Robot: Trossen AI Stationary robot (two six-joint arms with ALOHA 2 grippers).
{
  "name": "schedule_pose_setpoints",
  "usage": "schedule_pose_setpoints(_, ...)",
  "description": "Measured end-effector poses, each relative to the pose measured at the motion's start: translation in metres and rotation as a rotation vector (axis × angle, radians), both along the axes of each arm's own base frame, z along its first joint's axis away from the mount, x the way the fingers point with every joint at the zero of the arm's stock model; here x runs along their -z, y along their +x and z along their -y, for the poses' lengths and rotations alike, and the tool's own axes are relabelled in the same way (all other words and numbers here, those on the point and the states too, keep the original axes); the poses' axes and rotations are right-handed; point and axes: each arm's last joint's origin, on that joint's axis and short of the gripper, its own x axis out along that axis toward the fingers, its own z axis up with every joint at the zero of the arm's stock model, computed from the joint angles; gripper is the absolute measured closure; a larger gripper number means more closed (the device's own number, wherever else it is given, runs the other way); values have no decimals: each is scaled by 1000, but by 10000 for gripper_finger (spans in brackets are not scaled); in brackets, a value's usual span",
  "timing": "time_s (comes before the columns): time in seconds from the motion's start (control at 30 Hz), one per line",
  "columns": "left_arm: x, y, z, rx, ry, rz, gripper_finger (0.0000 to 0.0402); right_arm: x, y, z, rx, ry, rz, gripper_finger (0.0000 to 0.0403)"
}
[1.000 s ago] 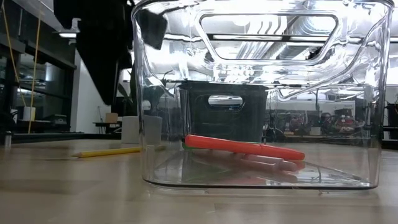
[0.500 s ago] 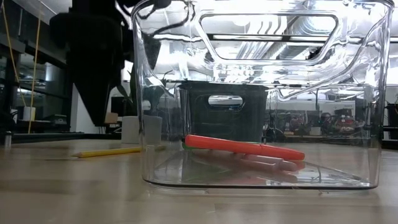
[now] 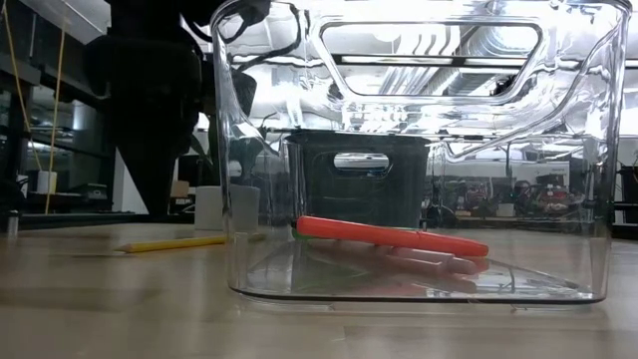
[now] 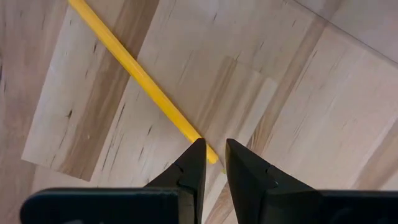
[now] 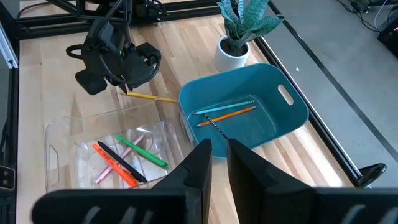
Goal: Sort pens & pencils
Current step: Put the yellow pencil into the blue bin
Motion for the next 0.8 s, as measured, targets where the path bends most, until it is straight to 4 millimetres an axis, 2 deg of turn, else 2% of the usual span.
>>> schedule_pose_setpoints(0.8,0,0,-2,-25,58,10,350,0,0,0,0,0,0,362)
